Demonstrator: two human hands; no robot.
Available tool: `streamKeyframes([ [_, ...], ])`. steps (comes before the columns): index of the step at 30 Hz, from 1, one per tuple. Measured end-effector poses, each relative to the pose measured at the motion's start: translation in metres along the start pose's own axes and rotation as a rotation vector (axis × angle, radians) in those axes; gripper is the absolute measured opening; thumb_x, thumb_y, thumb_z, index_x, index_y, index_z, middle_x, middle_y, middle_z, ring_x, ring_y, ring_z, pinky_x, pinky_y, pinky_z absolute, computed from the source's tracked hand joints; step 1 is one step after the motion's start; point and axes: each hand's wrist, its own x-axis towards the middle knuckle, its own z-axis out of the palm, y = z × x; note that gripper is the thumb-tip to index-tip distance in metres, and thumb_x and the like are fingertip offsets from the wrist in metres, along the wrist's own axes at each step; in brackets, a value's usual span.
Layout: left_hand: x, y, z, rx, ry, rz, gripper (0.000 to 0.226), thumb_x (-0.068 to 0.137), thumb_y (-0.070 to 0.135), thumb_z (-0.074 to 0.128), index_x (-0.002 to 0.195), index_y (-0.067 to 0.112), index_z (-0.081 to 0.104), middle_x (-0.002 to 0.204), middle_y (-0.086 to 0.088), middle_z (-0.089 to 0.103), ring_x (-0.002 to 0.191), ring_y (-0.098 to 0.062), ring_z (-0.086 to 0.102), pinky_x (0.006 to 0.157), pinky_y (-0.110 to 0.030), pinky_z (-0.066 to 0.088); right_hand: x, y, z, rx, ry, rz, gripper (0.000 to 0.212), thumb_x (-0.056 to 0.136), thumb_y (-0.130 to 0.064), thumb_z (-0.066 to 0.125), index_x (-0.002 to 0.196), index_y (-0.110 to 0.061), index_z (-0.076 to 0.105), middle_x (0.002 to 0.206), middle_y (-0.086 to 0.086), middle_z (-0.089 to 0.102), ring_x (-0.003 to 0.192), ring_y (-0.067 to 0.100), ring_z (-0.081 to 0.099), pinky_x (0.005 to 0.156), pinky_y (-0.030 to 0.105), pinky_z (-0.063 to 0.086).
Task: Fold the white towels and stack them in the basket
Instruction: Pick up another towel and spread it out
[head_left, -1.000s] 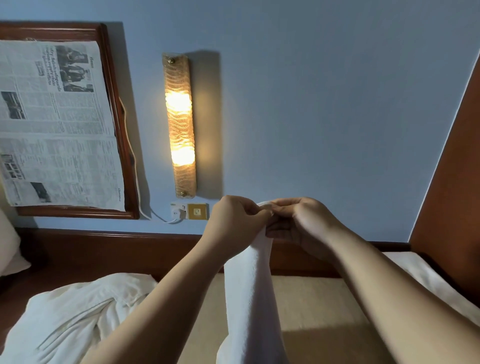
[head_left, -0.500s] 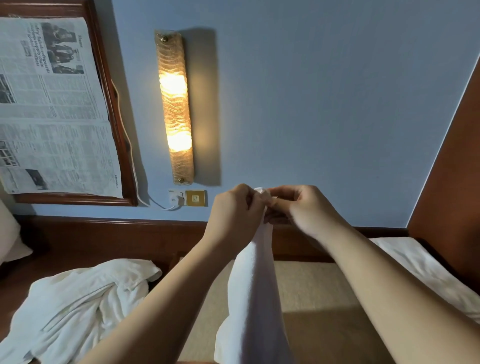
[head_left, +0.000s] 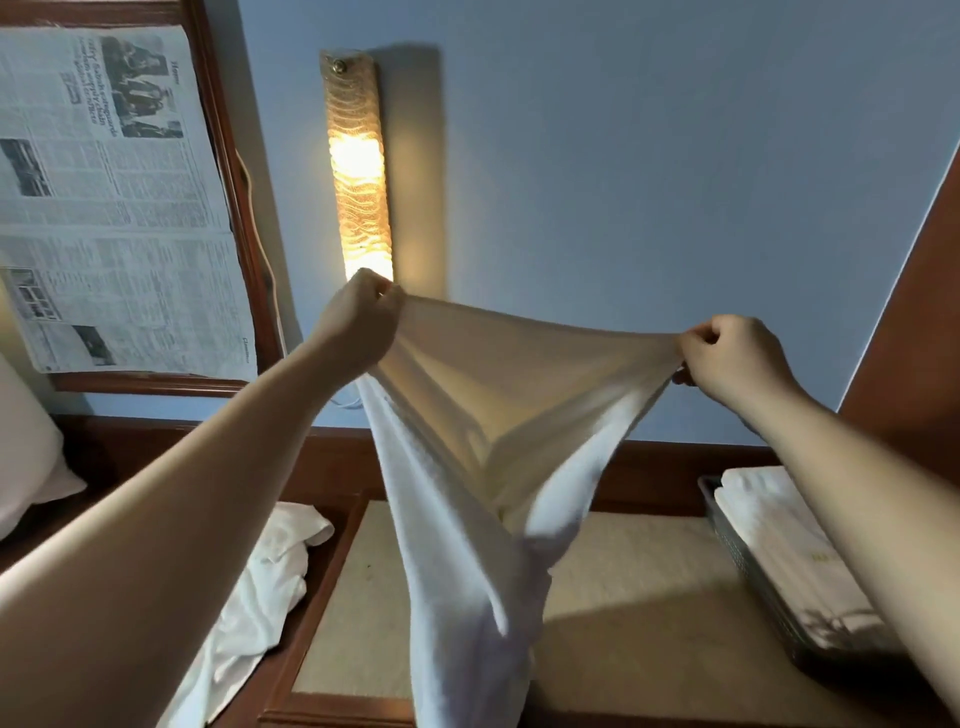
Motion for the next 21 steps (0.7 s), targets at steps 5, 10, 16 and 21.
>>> streamKeyframes([
  [5, -0.006, -0.028, -0.001, 0.386, -0.134, 0.213, 0.037, 0.088, 0.053, 0.077, 0.080, 0.021, 0.060, 0.077, 0.003, 0.057, 0.082, -0.028, 0.060, 0.068, -0.034, 0.035, 0.009, 0.000, 0.007, 0.050, -0.040, 0.037, 0.023, 0.093, -0.023, 0.050, 0.075, -0.009, 0.051, 0.071, 0.012, 0.044, 0.064, 0.026, 0.050, 0.056, 0.032, 0.051],
  [10, -0.005, -0.042, -0.004, 0.179, 0.090, 0.227, 0.023, 0.095, 0.033, 0.074, 0.077, 0.020, 0.068, 0.064, 0.005, 0.060, 0.061, -0.007, 0.055, 0.054, -0.029, 0.038, 0.015, -0.003, 0.004, 0.360, -0.189, 0.119, 0.015, 0.090, -0.028, 0.050, 0.097, -0.016, 0.053, 0.088, 0.009, 0.048, 0.081, 0.028, 0.050, 0.068, 0.041, 0.046],
  [16, 0.006, -0.044, -0.015, 0.295, 0.130, 0.366, 0.027, 0.091, 0.042, 0.077, 0.079, 0.019, 0.068, 0.069, 0.005, 0.056, 0.061, -0.016, 0.050, 0.054, -0.025, 0.032, 0.016, -0.025, -0.026, 0.123, -0.231, -0.223, 0.025, 0.089, -0.045, 0.078, 0.087, -0.021, 0.071, 0.074, -0.006, 0.057, 0.067, 0.009, 0.048, 0.067, 0.032, 0.036],
  [21, 0.002, -0.079, -0.004, 0.278, 0.126, 0.236, 0.009, 0.095, 0.017, 0.071, 0.104, 0.016, 0.073, 0.090, -0.010, 0.068, 0.081, -0.037, 0.065, 0.066, -0.037, 0.046, 0.030, -0.009, -0.032, -0.047, -0.112, -0.301, 0.033, 0.090, -0.051, 0.076, 0.080, -0.021, 0.066, 0.062, -0.004, 0.049, 0.060, 0.019, 0.043, 0.061, 0.032, 0.033],
])
